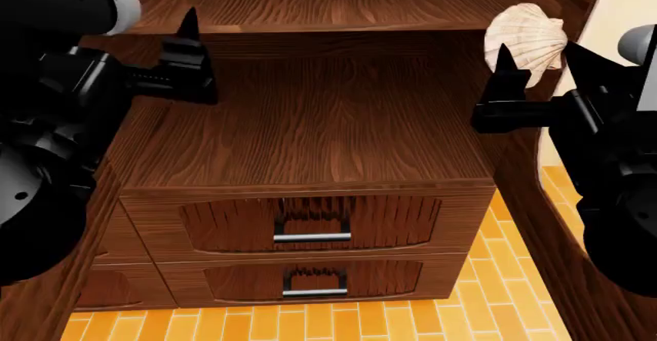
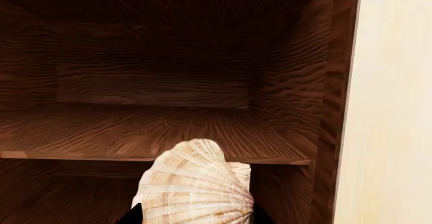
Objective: Pick the scallop from the counter and place it in the cabinet.
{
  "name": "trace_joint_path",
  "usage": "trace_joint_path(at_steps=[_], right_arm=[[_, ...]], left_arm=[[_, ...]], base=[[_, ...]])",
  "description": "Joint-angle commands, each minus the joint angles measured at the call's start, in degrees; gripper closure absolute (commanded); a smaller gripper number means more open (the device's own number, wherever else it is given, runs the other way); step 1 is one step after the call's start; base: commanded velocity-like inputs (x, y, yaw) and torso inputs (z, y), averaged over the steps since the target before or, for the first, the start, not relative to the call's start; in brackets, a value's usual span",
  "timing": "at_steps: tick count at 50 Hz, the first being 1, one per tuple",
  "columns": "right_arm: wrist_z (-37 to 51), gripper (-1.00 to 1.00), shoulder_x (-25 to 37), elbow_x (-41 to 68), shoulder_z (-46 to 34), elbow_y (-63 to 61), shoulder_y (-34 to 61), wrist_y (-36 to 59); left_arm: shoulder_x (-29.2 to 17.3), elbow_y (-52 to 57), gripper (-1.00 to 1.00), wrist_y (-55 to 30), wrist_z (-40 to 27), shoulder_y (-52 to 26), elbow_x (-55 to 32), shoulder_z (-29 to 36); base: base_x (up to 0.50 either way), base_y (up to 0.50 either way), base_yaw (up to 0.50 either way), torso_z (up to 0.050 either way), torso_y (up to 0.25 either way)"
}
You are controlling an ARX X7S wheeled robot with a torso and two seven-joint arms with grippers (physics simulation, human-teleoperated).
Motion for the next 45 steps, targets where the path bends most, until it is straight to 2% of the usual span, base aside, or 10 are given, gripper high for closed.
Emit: trace_joint_path(at_steps=[1,10,19,28,45], right_arm=[[0.4,1.00,-0.4,-0.5,-1.1,0.1,3.1,2.6],[0.7,1.00,-0.1,-0.3,-1.8,0.0,5.0,4.2],[2.1,1.00,-0.8,6.7,-1.5,2.3,14.8,9.9],[0.6,1.00,-2.1,8.4,-2.7,7.1,22.1,13.2],[0.3,1.00,-3.5,11.3,-3.1,10.0,27.2,15.5]], left_arm=[[1.8,-1.9,-1.00,-2.2,-4.3,-5.4,-5.0,-1.5],[3.6,-3.2,-1.00,-3.0,-6.6,-9.1,-7.2,-1.6],[4.0,-5.1,-1.00,-4.7,-7.2,-12.8,-9.4,-0.9],[4.0,-6.4,-1.00,-4.4,-4.3,-13.3,-6.4,1.5],[4.2,-7.1,-1.00,-4.2,-3.9,-14.6,-6.5,2.0]], base=[[0.00,0.00,0.00,0.000,0.000],[0.00,0.00,0.00,0.000,0.000],[0.00,0.00,0.00,0.000,0.000],[0.23,-0.01,0.00,0.000,0.000],[0.26,-0.01,0.00,0.000,0.001]])
